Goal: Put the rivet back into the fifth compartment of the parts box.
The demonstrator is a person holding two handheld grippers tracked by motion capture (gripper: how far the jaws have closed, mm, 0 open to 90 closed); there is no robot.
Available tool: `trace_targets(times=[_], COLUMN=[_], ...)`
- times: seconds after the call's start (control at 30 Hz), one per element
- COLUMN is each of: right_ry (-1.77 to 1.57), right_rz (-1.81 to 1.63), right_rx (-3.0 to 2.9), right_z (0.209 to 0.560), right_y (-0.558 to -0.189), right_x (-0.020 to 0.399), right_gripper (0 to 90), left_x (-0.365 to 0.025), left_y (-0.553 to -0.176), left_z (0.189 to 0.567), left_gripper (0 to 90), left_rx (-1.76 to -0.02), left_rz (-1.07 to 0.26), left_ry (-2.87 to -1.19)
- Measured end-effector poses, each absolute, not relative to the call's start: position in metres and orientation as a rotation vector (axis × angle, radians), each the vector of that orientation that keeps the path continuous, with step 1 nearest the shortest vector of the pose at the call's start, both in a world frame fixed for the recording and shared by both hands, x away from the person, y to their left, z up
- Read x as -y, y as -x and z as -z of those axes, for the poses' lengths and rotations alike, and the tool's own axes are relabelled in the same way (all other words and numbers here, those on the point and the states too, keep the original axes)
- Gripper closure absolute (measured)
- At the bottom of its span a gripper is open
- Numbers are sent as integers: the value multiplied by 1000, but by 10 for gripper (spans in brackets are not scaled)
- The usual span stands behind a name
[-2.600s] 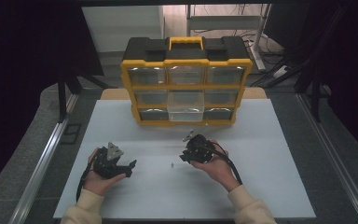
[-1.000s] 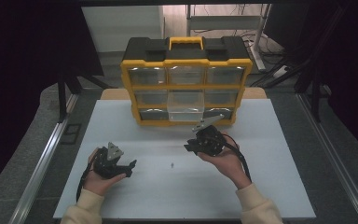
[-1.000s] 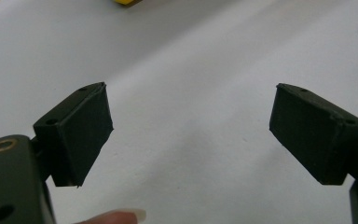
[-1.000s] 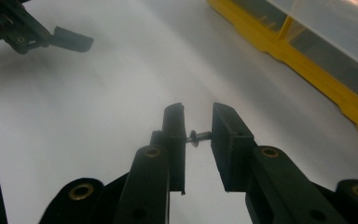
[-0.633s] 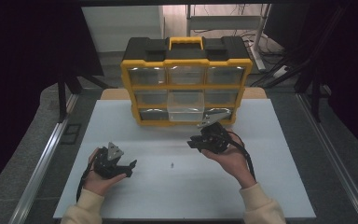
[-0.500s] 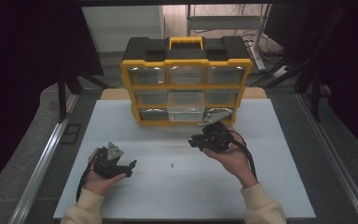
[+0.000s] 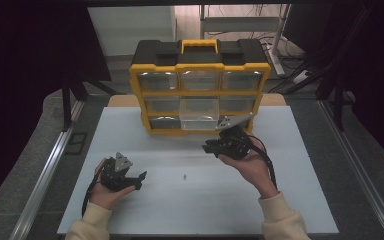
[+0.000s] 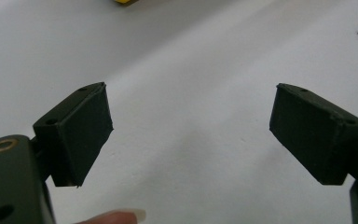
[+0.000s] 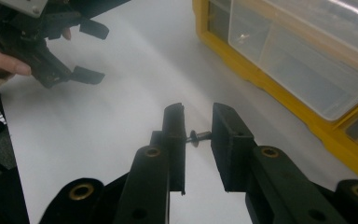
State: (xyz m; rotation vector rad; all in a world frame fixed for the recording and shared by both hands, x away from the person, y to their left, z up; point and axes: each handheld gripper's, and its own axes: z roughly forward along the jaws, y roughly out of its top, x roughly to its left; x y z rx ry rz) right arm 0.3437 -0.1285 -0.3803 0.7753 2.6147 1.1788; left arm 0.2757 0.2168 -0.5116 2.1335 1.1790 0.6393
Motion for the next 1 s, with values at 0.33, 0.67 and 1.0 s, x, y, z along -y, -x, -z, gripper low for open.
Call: trace_targets(times=[0.33,0.67,1.0], right_ry=[-797,-810,-819], right_rz=[-1184,-1201,-1202], right_rx=[-2594,-2572,-2547], right_z=[369,358,346], right_y=[-353,-360,-367], right_x=[130,131,134], right_gripper=[755,754,755], left_x=[-217,-217,-218], left_y=[-275,-275,-275], left_z=[511,511,511], left_gripper=[134,134,134], left_rx=[-1178,-1178,-1183], left_rz=[-637,-643,-639], left_ry=[-2132,-2118,-2116])
